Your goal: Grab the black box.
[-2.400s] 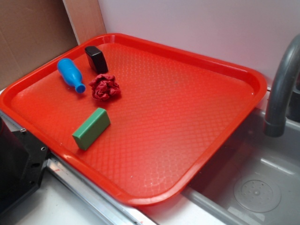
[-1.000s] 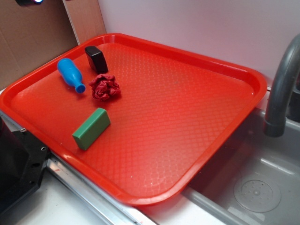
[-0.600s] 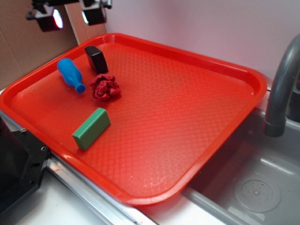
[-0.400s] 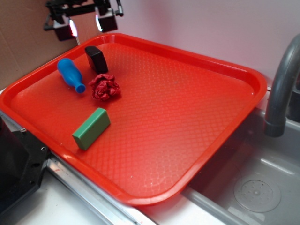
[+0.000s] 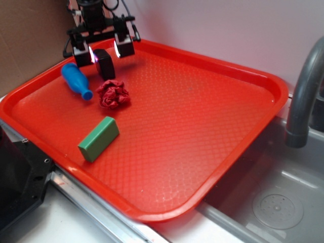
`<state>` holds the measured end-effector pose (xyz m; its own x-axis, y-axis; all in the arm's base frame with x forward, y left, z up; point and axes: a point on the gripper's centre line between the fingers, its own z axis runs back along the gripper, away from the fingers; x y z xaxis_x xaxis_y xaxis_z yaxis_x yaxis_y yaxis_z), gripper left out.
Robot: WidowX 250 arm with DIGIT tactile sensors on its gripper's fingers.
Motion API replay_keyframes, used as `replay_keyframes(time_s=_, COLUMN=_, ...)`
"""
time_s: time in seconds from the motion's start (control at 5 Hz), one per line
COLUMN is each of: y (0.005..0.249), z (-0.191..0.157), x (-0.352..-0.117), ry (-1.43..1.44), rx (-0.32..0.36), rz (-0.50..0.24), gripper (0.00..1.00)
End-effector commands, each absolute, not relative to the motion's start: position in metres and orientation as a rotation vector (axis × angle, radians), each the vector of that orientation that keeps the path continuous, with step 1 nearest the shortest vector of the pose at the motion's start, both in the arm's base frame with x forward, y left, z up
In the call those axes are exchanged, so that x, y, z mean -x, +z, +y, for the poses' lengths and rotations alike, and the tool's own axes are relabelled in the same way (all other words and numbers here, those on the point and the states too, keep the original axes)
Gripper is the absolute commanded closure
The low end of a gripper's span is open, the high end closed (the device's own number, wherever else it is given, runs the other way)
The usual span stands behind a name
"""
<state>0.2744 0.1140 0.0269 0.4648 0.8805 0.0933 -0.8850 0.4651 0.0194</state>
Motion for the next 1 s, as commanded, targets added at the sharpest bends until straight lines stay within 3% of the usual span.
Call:
replay_keyframes(time_s=0.0, y=0.029, z=0.116, x=-0.287, ry=1.135, rx=-0.012, rz=-0.043, gripper=1.00)
replay_keyframes(time_s=0.2, y=0.051, z=0.098, x=-0.280, ry=1.033, rx=0.018, rz=-0.027, gripper=1.00)
replay_keyframes(time_s=0.4, y=0.101, z=0.066, x=-0.267, ry=0.783, rx=0.028, rz=-0.103, gripper=1.00)
replay_keyframes(time_s=0.6, y=0.148, z=0.026, x=-0.259, ry=0.533, rx=0.068, rz=-0.227, gripper=1.00)
replay_keyframes(time_s=0.8, y=0.198, z=0.006, x=-0.248, ry=0.285, rx=0.128, rz=-0.241, gripper=1.00)
